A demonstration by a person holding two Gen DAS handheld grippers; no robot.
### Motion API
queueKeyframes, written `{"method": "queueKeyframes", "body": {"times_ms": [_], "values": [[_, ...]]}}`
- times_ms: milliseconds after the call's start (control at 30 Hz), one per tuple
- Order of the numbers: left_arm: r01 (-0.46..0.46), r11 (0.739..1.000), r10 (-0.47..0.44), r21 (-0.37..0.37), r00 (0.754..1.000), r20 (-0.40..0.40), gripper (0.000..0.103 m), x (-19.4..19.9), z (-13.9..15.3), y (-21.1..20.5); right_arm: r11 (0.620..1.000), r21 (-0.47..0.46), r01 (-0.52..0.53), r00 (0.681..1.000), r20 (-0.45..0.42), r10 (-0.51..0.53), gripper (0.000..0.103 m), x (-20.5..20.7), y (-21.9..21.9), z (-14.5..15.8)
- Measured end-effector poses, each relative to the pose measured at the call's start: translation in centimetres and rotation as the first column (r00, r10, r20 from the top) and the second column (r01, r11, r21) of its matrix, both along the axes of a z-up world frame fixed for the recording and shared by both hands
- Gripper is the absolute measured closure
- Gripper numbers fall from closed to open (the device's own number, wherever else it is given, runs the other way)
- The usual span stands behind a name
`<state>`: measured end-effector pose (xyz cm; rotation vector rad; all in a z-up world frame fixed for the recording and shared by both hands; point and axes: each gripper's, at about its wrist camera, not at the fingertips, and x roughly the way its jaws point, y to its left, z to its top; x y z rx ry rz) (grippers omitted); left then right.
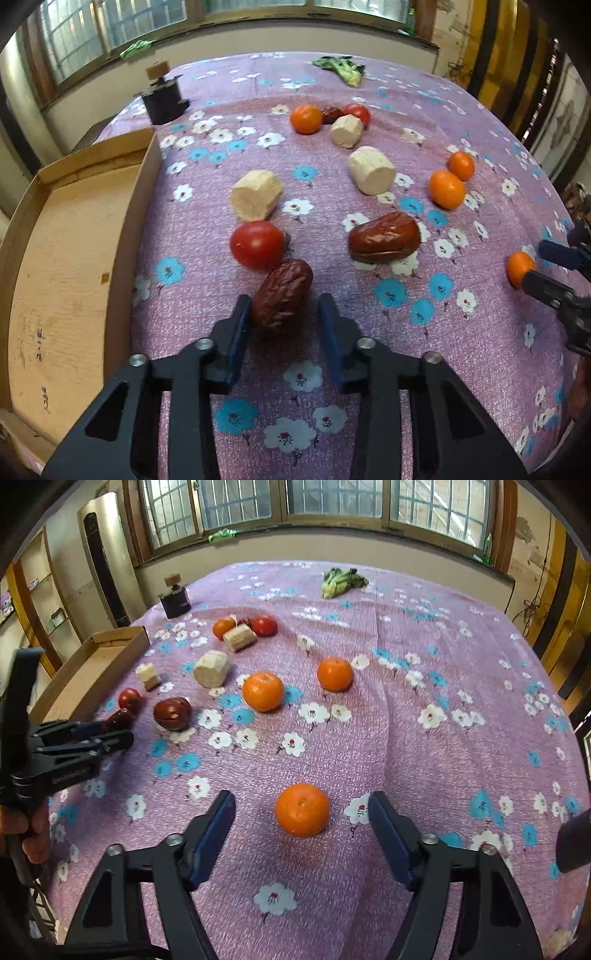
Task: Organize fruits
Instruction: 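Grasp a red date with the left gripper while the right gripper grasps a mandarin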
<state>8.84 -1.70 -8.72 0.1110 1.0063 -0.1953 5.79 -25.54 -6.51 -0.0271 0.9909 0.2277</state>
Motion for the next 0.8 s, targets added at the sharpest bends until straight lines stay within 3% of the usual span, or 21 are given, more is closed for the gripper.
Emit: {"method": "queueKeyframes", "body": {"times_ms": [133,300,633,800], "values": [[0.023,1.000,-0.022,-0.014,1.000,0.014,0.079,-0.3,0.1,-0.3,1.000,-0.008,-0.008,0.999,-0.049,0.008,0.068,0.4,0.3,-1.7],[0.022,0.996,-0.021,-0.083,1.000,0.012,0.079,-1.1,0.5,0.6,0.999,0.033,-0.013,1.000,-0.021,0.013,0.069,-0.7,0.0,-1.2],[-0.017,0.993,0.022,-0.114,0.999,0.038,0.079,-3.5,2.6,1.1,0.995,0.082,-0.050,0.998,0.041,0.046,0.069,-2.3,1.1,2.6],[-0.036,0.992,0.047,-0.121,0.995,0.083,0.079,-4.7,4.5,1.6,0.996,0.051,-0.076,0.996,0.059,0.073,0.069,-3.0,3.0,3.6]]}}
